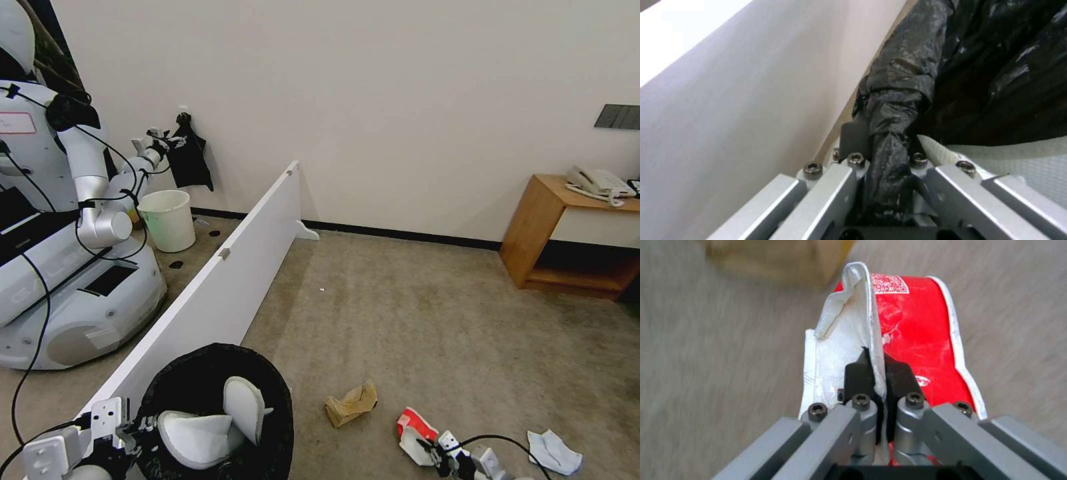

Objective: Pick up the trash bin, then pick up the garbage from the floor and place it into the trash bin.

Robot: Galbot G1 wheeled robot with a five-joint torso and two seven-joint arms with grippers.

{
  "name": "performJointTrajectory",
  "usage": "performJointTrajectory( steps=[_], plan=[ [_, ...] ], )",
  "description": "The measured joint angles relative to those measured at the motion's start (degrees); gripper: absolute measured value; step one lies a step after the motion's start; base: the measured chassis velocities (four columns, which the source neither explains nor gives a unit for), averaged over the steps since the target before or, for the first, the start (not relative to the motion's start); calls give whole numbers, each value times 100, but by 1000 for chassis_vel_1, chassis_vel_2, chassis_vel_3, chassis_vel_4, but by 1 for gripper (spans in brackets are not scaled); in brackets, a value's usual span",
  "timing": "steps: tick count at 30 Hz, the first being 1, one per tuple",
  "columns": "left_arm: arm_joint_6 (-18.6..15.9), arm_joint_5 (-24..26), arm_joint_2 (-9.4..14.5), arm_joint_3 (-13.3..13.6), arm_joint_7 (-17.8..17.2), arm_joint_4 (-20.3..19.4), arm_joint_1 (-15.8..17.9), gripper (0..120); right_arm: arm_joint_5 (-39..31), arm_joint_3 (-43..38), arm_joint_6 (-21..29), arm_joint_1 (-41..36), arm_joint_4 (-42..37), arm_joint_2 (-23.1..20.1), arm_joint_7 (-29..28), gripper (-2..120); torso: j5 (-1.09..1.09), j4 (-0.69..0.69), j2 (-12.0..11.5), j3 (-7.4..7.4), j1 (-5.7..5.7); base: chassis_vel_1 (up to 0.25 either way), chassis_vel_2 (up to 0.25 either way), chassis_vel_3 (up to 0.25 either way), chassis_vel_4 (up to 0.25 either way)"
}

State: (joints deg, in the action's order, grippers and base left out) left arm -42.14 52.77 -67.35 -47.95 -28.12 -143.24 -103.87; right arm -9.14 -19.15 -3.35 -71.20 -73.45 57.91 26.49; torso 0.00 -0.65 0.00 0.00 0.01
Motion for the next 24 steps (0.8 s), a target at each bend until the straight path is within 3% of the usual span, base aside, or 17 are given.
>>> performJointTrajectory(
  steps=[7,10,13,16,19,24],
  plan=[
    [1,50,54,13,-23,0,10,1,-483,-510,-161,-96,-894,-32,9,0,0,0,0,0,0,0,0,0,0],
    [1,65,85,25,-28,0,-10,1,-1582,-598,-335,108,-1623,-121,102,0,0,-1,0,0,0,0,0,0,0],
    [1,85,102,19,-36,0,-10,1,-2021,-512,-419,310,-1908,-181,210,0,2,2,0,-1,0,0,0,0,0],
    [1,101,114,13,-41,0,-12,1,-2521,-285,-470,585,-2242,-256,307,0,0,3,0,0,0,0,0,0,0],
    [0,106,123,12,-43,0,-37,1,-3618,483,-517,1276,-2795,-410,591,0,1,2,0,0,0,0,0,0,0],
    [1,104,117,34,-44,0,-40,1,-4366,1400,-619,2071,-3000,-522,1081,0,0,0,0,0,0,0,0,0,0]
  ],
)
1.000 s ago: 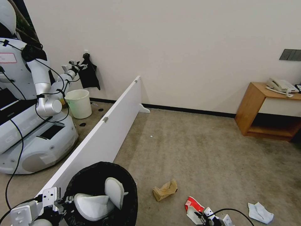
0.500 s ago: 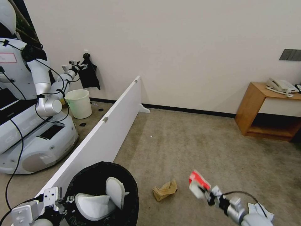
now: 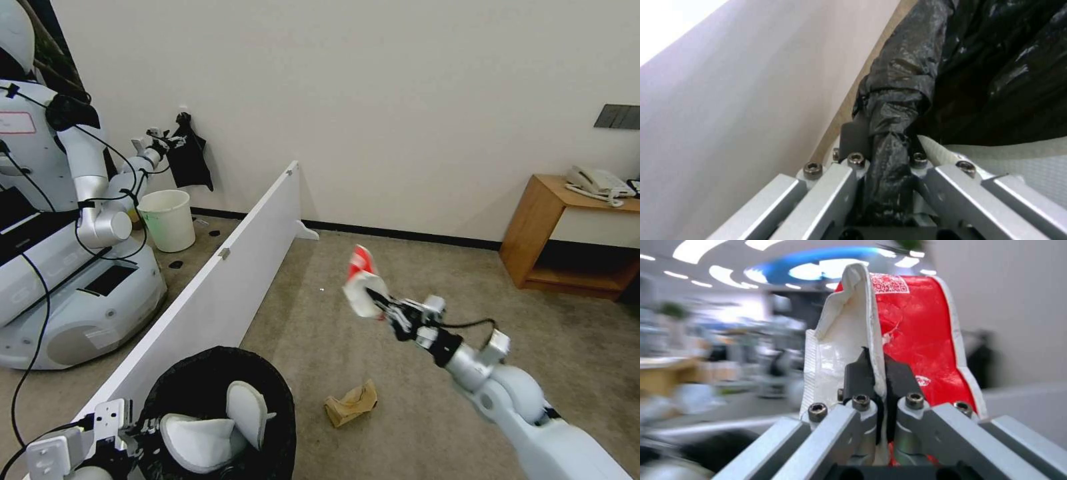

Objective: Pick up the trash bin, then pick up the garbage from the floor and place it into the trash bin.

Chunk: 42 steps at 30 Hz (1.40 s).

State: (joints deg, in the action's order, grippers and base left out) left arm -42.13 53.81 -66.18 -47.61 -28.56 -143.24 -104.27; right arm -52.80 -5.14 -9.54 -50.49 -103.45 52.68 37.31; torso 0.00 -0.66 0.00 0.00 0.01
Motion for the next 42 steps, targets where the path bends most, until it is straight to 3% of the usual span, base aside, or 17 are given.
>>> performJointTrajectory(
  steps=[6,13,27,42],
  plan=[
    [0,-15,-42,28,3,0,4,1,-675,1448,-68,1391,-91,79,434,0,2,4,0,0,0,0,0,0,0],
    [0,-7,-43,-7,1,0,6,1,-1193,2631,-90,2195,45,238,675,0,0,1,0,0,0,0,0,0,0],
    [0,-1,6,-11,-9,0,0,1,-1461,3994,131,2659,36,175,595,0,0,1,0,0,0,0,0,0,0],
    [0,17,22,14,-20,0,-63,1,-1248,4484,131,2680,374,339,639,0,0,1,0,0,0,0,0,0,0]
  ],
)
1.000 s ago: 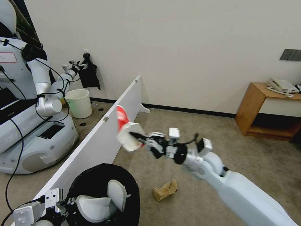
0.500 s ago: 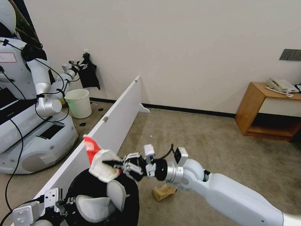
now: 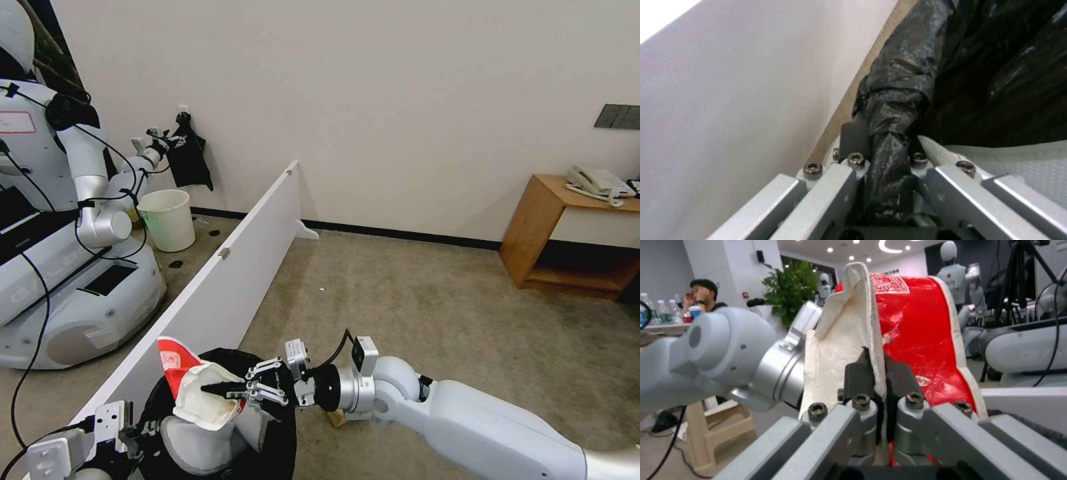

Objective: Pick up the trash bin, then pick up the garbage from the floor and place it into the trash bin.

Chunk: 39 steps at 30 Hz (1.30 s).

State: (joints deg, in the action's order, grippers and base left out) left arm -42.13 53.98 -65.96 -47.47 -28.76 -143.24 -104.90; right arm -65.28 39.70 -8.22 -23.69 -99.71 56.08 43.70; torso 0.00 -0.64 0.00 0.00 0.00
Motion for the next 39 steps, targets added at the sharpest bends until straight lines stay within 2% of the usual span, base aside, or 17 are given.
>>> performJointTrajectory(
  steps=[15,32,34,38,39],
  plan=[
    [0,64,58,-7,-32,0,-75,1,221,69,3,-142,325,63,-21,0,0,0,0,0,0,0,0,0,0],
    [-1,80,69,26,-48,0,-144,1,372,27,45,-211,491,100,-313,0,0,0,0,0,0,0,0,0,0],
    [0,85,69,28,-49,0,-151,1,375,36,45,-211,498,109,-340,2,0,0,0,0,0,0,0,0,0],
    [-1,106,76,26,-54,0,-168,1,378,42,43,-211,503,124,-361,18,0,0,0,0,0,0,0,0,0],
    [-1,106,76,26,-54,0,-168,1,378,42,43,-211,503,124,-361,18,0,0,0,0,0,0,0,0,0]
  ],
)
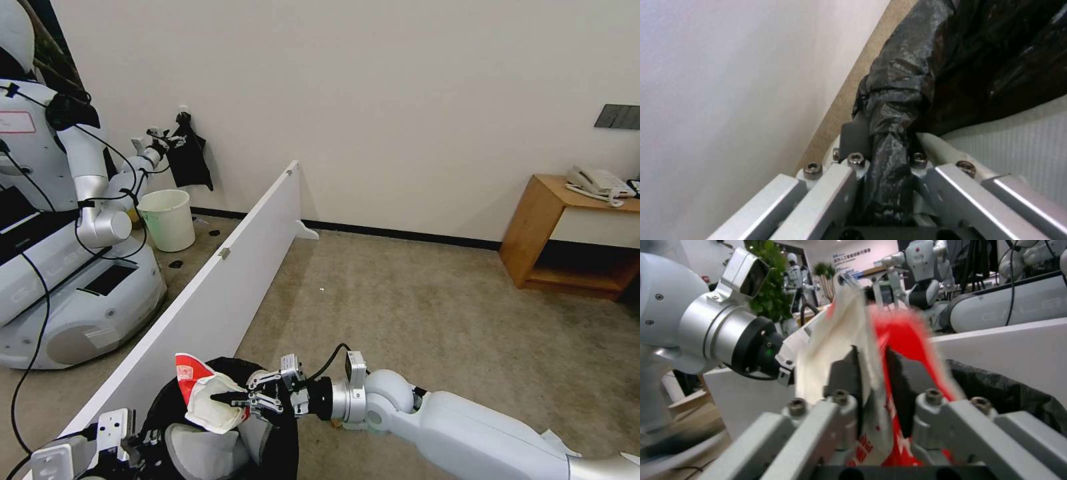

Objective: Pick up the trash bin, then pick up the garbage from the floor and place it into the trash bin.

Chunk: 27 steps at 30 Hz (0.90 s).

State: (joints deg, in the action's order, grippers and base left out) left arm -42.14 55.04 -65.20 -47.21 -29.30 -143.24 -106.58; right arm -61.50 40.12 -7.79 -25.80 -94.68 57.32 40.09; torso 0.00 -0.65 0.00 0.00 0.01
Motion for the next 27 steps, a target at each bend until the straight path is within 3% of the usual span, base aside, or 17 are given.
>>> performJointTrajectory(
  steps=[4,8,18,22,27],
  plan=[
    [0,4,4,-1,-2,0,2,1,-5,19,-9,2,-17,10,-2,38,0,0,0,0,0,0,0,0,0],
    [0,7,6,-1,-2,0,3,1,-18,22,-11,2,-35,6,0,48,0,0,0,0,0,0,0,0,0],
    [0,58,18,-15,-18,0,-4,1,-30,35,-10,20,-56,-5,14,89,0,0,0,0,0,0,0,0,0],
    [0,63,20,-22,-20,0,-13,1,-37,-14,-22,21,-102,-5,23,99,0,0,0,0,0,0,0,0,0],
    [0,64,12,-22,-20,0,-15,1,-71,-250,-41,22,-251,-2,37,100,0,0,0,0,0,0,0,0,0]
  ],
)
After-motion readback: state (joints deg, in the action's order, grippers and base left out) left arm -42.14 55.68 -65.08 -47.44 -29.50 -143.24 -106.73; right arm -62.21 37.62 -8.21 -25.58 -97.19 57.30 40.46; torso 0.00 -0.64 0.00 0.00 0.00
